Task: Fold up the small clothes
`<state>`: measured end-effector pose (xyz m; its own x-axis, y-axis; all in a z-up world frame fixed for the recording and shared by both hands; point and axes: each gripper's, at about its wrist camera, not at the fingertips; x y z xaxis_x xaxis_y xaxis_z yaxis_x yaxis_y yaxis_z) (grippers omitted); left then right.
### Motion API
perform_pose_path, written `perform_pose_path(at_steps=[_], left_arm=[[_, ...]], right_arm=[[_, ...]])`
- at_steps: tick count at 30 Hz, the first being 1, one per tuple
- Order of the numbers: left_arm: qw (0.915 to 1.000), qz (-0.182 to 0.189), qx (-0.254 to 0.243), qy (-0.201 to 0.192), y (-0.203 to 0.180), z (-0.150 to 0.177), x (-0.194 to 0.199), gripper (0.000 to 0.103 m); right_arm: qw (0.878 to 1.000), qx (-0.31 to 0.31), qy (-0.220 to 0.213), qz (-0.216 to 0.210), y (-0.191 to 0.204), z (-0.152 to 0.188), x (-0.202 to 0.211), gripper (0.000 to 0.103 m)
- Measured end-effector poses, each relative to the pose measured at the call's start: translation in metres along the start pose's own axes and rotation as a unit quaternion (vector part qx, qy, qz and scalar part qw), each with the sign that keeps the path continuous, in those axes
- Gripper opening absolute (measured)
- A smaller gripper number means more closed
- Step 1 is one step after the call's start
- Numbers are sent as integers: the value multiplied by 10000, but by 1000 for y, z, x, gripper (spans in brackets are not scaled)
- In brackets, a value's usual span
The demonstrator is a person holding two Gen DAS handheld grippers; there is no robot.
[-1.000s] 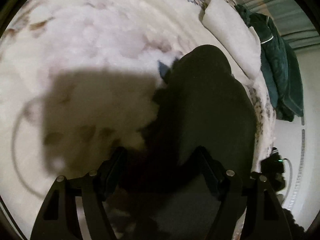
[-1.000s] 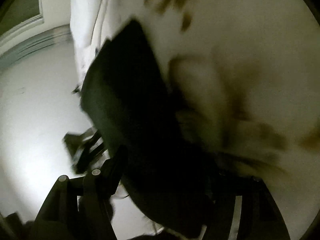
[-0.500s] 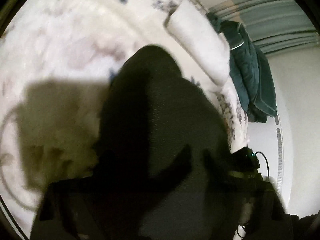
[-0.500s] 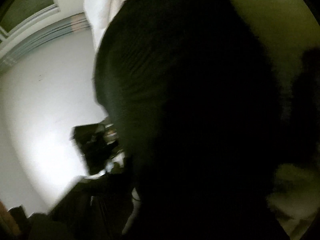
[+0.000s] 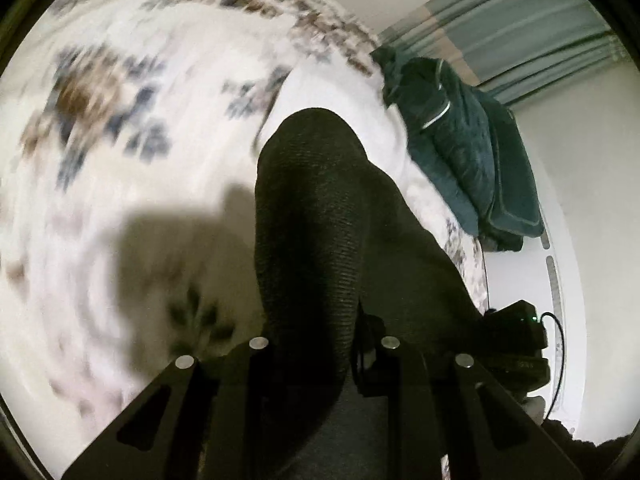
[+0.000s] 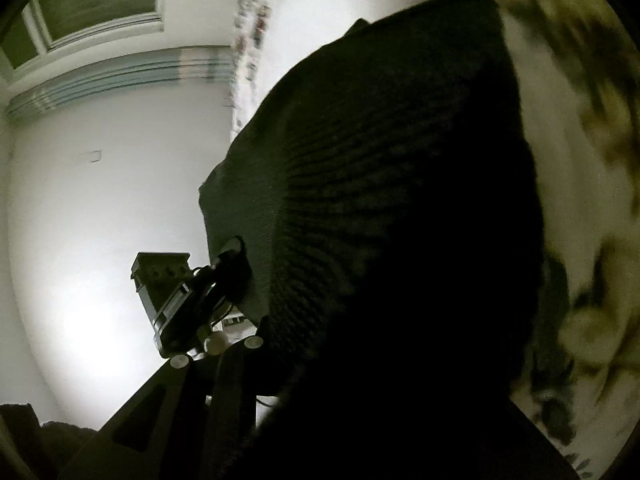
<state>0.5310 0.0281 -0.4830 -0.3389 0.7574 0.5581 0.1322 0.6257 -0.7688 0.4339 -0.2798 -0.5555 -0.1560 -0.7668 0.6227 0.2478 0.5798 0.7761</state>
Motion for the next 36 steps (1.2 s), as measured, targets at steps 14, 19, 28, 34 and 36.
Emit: perform_pose_path(at_steps=[14,19,28,34,36], left_arm=[[9986,-43,-478,212,7,-254,-137,18],[9930,-654,-490,851,47,-284,-197,25],[9834,-1453,-828,703,42,-264,-171,79],[9713,-2105,-1085,211,25,-216,-133,88],[9676,-2235,-1167,163,13,-203,-126,103]], right_arm=[[9963,130,-728,438,69,-239,-10,22],[9921,-33,-680,1052,52,-295,-42,23],[9383,543,-1057,3248,28,-273,8,62],[9094,203,-1026,4026,-24,-220,27,68],[8874,198,-1209,4445,-16,-205,34,76]])
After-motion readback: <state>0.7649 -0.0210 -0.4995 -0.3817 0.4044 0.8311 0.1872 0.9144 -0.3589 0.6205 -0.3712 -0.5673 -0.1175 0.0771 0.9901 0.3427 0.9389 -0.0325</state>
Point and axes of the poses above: each gripper's, at about its wrist camera, not at the fingertips, and x roughly against the way its jaws point, y to its left, z to its underside, and after that the axes turned 10 degrees about z, right-handed
